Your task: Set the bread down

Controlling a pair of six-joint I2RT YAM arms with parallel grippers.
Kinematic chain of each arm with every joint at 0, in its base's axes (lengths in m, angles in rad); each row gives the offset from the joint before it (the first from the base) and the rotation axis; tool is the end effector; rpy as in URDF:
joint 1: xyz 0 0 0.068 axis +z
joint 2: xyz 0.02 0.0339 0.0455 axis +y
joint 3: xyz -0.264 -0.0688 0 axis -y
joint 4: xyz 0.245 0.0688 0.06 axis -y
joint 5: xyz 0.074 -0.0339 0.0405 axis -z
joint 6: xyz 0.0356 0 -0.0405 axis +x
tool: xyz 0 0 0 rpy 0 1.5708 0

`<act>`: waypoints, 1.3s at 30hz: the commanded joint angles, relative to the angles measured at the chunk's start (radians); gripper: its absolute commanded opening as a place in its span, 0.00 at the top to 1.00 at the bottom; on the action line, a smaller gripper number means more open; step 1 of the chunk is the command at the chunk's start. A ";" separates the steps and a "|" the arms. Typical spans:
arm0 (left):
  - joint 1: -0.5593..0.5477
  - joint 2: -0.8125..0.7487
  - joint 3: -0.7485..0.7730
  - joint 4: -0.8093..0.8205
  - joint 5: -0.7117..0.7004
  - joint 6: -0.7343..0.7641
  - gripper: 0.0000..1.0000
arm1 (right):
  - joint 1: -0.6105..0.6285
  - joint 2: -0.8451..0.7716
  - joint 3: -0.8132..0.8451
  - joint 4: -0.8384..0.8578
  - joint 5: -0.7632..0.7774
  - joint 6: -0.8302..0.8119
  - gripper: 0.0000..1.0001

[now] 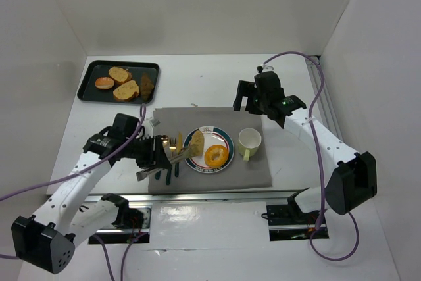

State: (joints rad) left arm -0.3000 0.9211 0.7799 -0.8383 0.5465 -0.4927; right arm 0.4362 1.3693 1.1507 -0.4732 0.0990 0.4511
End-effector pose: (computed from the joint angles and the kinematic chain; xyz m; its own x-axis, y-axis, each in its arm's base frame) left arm 0.1565 -0.0678 0.2620 -0.9491 -0.1294 -0.2870 0.0911 0.7597 -0.6438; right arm 0.2767 0.1251 0.3078 -0.6736 0.1647 -0.7205 -0.0642 0.9581 0.2790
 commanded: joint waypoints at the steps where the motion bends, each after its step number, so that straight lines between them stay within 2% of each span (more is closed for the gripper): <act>1: -0.033 0.028 0.102 0.005 -0.045 0.020 0.36 | 0.009 -0.015 -0.008 -0.012 0.021 0.001 0.00; 3: -0.042 0.044 0.166 -0.022 -0.074 0.031 0.31 | 0.009 -0.015 -0.008 -0.002 0.021 0.001 0.00; 8: -0.042 0.096 0.343 -0.142 -0.206 0.043 0.31 | 0.009 -0.006 0.010 -0.002 0.045 0.001 0.00; 13: -0.042 0.197 0.525 -0.189 -0.377 0.011 0.41 | 0.009 0.030 0.023 -0.002 0.027 0.001 0.00; 15: -0.030 0.270 0.571 -0.162 -0.462 0.002 0.45 | 0.009 0.040 0.032 0.008 0.027 -0.008 0.00; 18: -0.030 0.364 0.650 -0.058 -0.584 0.016 0.45 | 0.009 0.063 0.052 0.018 0.018 -0.018 0.00; 22: -0.039 0.570 0.754 0.074 -0.681 0.029 0.43 | 0.009 0.114 0.102 0.009 0.018 -0.028 0.00; 26: -0.039 0.825 0.838 0.189 -0.843 0.039 0.45 | -0.011 0.139 0.132 -0.041 0.100 -0.028 0.00; 29: -0.039 0.980 0.945 0.209 -0.902 0.039 0.43 | -0.031 0.129 0.119 -0.041 0.111 -0.028 0.00; 30: -0.039 0.981 0.978 0.209 -0.902 0.039 0.43 | -0.031 0.116 0.107 -0.041 0.111 -0.028 0.00; 33: -0.030 1.128 1.128 0.154 -0.879 0.048 0.41 | -0.042 0.094 0.083 -0.041 0.100 -0.037 0.00; 35: -0.021 1.226 1.229 0.118 -0.870 0.060 0.29 | -0.051 0.079 0.070 -0.041 0.113 -0.037 0.00; 36: -0.021 1.251 1.252 0.085 -0.860 0.060 0.25 | -0.051 0.079 0.070 -0.041 0.113 -0.028 0.00; 39: -0.021 1.279 1.277 0.085 -0.837 0.085 0.25 | -0.060 0.088 0.081 -0.050 0.136 -0.028 0.00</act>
State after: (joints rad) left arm -0.3275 2.2005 1.9984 -0.7189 -0.2905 -0.4419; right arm 0.3866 1.4902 1.2236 -0.4999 0.1970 0.4282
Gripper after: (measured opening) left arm 0.746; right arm 0.999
